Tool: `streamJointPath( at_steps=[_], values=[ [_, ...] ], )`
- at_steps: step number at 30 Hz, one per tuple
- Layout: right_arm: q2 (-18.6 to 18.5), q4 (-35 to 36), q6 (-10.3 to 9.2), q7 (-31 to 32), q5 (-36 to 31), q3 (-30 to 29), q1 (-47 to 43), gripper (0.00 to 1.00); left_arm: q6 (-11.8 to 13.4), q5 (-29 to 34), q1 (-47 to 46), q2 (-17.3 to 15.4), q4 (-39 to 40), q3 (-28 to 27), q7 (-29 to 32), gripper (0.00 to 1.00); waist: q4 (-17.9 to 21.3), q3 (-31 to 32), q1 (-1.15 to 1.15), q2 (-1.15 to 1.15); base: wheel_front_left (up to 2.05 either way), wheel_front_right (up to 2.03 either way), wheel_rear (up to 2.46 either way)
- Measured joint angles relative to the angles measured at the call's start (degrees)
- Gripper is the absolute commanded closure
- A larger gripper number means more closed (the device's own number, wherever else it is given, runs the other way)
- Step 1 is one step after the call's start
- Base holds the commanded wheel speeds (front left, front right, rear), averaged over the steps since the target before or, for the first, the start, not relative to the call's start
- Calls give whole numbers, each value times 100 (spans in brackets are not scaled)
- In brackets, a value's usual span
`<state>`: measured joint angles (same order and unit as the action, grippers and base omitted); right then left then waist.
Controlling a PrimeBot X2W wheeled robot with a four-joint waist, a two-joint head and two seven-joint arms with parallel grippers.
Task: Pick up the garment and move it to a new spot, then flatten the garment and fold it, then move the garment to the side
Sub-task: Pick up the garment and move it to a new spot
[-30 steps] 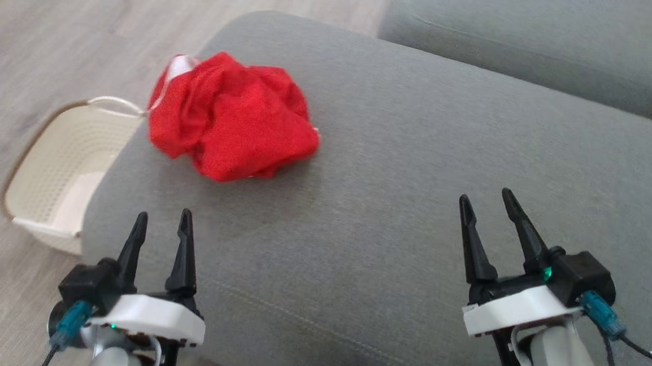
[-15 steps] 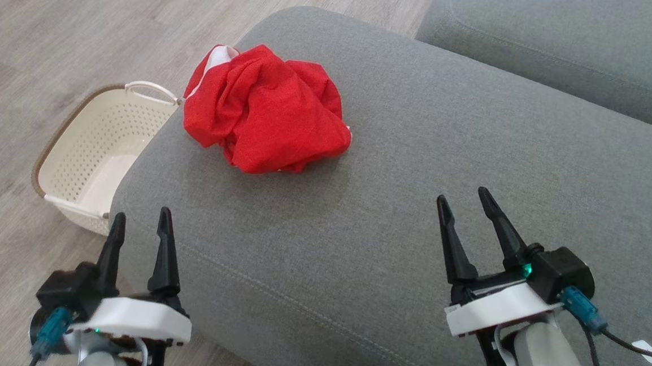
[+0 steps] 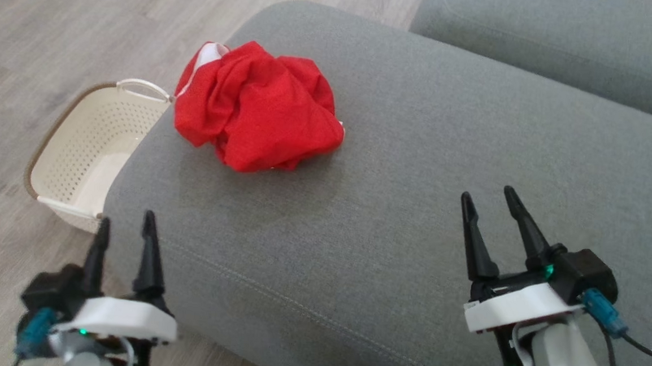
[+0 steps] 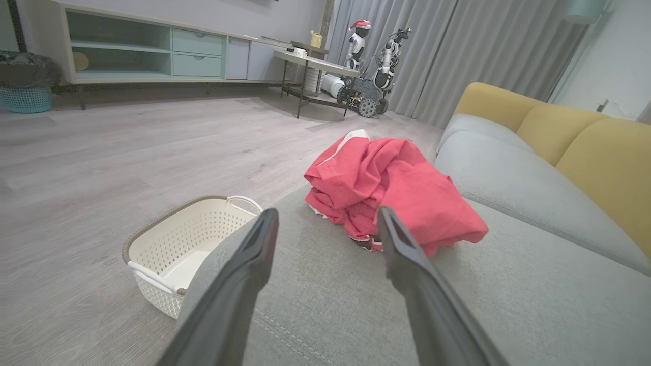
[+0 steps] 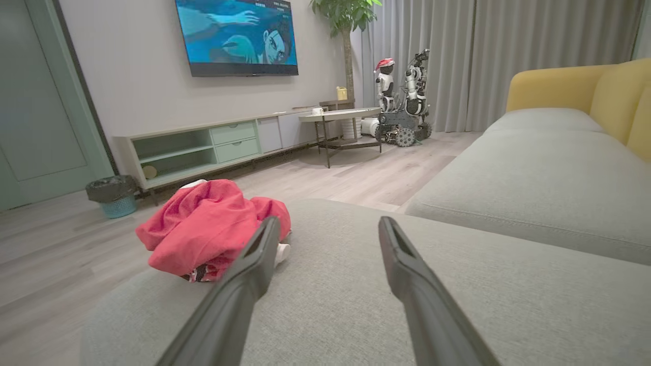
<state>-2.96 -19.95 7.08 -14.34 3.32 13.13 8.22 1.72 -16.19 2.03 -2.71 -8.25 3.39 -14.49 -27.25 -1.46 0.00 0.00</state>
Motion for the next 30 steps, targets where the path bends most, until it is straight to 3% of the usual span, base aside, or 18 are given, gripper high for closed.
streamJointPath(
  at_steps=[10,22,30],
  values=[
    [0,630,3,186,-487,-415,31,0,-475,-1,-1110,-80,-586,-407,-7,0,374,-730,0,0,0,0,0],
    [-108,1378,3,522,-733,-587,297,0,-635,-225,-3326,-662,-2498,-575,711,0,950,-1763,1,0,0,0,0],
    [-134,1547,3,570,-761,-608,400,0,-704,-236,-4260,-920,-3524,-527,995,0,1294,-2124,1,0,0,0,0]
  ],
)
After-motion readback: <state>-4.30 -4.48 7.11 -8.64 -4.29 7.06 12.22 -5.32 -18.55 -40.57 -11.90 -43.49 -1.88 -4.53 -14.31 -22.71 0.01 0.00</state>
